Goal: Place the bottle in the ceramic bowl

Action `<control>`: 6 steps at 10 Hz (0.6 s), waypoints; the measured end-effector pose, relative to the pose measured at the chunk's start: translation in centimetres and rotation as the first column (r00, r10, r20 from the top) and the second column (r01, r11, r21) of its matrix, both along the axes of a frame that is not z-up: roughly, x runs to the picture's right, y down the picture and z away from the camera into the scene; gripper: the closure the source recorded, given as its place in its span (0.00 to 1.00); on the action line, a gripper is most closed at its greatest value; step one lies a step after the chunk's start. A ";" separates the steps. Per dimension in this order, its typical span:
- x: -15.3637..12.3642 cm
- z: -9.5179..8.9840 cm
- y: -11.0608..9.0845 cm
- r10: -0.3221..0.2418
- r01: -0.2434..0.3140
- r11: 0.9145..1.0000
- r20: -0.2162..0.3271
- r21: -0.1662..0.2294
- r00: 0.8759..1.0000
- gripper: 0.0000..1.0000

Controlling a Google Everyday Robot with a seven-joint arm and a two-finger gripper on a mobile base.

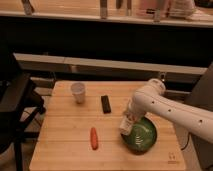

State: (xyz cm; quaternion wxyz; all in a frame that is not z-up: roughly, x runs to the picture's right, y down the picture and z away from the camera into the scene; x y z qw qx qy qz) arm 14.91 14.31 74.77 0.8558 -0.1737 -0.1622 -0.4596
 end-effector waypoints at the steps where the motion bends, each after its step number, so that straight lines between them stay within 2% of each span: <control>1: 0.2 -0.1 0.0 0.004 -0.004 1.000 0.001 0.000 1.000 1.00; 6: 2.8 -0.2 1.0 0.010 -0.010 1.000 0.000 -0.009 1.000 1.00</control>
